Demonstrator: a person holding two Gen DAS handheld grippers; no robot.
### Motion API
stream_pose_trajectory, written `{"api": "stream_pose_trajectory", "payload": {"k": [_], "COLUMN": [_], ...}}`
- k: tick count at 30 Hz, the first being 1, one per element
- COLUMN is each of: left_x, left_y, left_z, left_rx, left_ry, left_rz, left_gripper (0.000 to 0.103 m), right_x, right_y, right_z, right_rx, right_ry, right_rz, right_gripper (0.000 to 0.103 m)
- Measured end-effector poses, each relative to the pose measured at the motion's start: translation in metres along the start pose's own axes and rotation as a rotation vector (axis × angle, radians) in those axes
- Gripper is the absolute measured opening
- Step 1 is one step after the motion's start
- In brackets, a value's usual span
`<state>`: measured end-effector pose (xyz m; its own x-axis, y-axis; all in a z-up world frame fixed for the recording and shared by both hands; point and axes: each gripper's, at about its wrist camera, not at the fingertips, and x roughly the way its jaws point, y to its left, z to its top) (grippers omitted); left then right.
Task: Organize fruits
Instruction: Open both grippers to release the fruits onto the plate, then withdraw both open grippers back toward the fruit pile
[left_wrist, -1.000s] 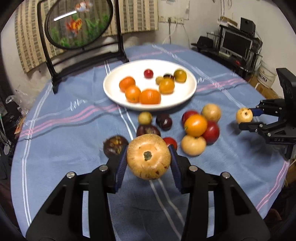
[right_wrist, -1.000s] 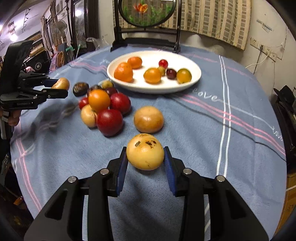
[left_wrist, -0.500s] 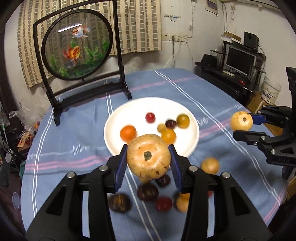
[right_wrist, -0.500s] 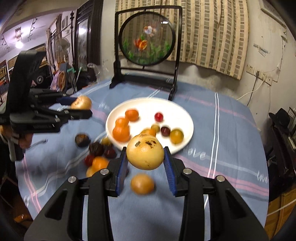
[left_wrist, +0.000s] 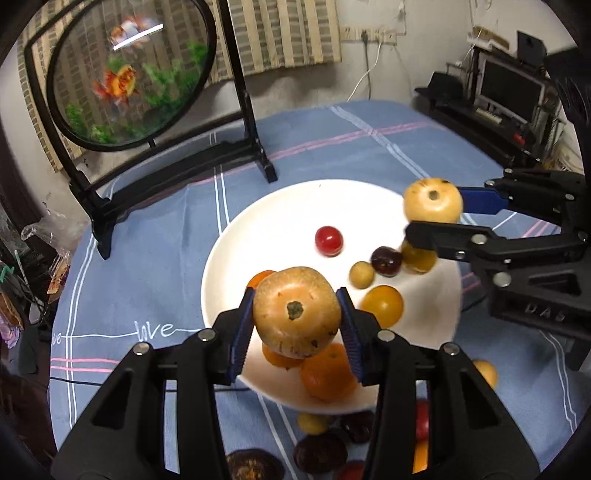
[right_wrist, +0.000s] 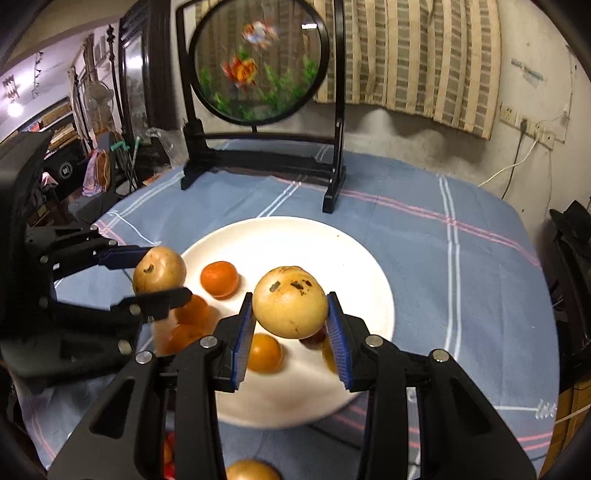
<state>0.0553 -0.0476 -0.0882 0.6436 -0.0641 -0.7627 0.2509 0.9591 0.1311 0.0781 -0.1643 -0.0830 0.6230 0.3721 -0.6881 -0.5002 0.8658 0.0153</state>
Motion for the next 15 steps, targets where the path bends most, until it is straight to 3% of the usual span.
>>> {"api": "stream_pose_trajectory", "payload": {"k": [7,9,15], "left_x": [0.033,0.036,0.020], "left_y": [-0.001,0.002,0.007], "left_z": [0.007,0.006,0.006], "left_rx": [-0.002,-0.010,-0.028], "left_ry": [0.064,0.059,0.020], "left_rz": [0.030,0.037,0.028], "left_gripper": [0.045,0.062,0.065], "right_x": [0.046,0.044,0.018], "right_y": [-0.007,-0.010,-0.004], "right_z": [0.011,0.013,0.013], "right_rx": [0.050,0.074,0.032], "right_ry": [0.101,0.080,0.020], "right_rz": [0.003,0.007,-0.016], "right_gripper": [0.042,0.069,0.072]}}
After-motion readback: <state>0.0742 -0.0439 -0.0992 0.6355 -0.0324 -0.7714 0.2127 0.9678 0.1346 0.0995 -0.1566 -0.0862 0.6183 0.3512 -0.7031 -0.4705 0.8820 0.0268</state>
